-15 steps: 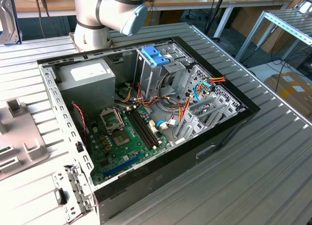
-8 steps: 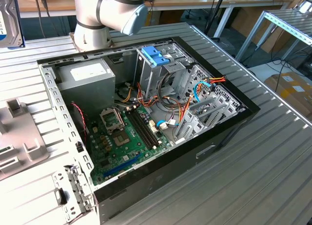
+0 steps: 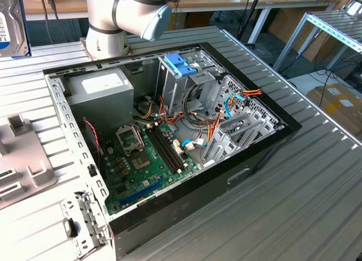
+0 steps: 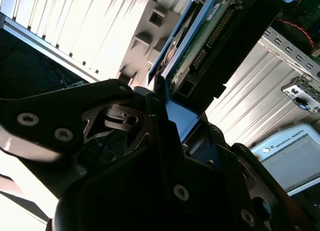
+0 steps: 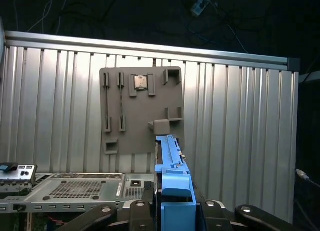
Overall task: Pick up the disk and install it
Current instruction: 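Pick up the disk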
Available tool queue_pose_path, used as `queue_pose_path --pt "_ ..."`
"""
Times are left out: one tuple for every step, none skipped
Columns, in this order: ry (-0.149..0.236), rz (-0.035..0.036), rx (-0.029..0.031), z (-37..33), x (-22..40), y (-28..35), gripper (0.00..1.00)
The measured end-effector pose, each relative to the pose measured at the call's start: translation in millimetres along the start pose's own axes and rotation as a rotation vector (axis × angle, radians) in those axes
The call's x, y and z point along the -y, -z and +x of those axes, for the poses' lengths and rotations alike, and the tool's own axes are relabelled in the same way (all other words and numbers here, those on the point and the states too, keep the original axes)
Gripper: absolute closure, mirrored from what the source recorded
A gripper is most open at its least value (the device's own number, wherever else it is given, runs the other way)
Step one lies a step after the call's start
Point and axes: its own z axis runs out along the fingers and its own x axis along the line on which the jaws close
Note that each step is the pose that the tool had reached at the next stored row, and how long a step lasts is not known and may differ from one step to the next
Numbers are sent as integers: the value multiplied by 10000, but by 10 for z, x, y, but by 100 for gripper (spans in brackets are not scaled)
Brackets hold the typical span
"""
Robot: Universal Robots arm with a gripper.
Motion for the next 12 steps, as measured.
queue_pose_path --pt "0 0 -1 9 6 1 63" --pt "0 -1 0 16 10 1 63" --pt "0 0 0 21 12 1 63" --pt "0 0 0 26 16 2 63" --pt "1 0 0 33 21 2 63" --pt "0 0 0 40 26 2 63" --pt "-1 -1 -1 46 30 3 63" --pt "0 0 0 50 33 3 63" --pt "0 0 0 58 38 4 63" --pt "0 0 0 69 45 5 63" --pt "0 -1 -1 76 52 6 63" --pt "0 0 -1 82 55 6 63"
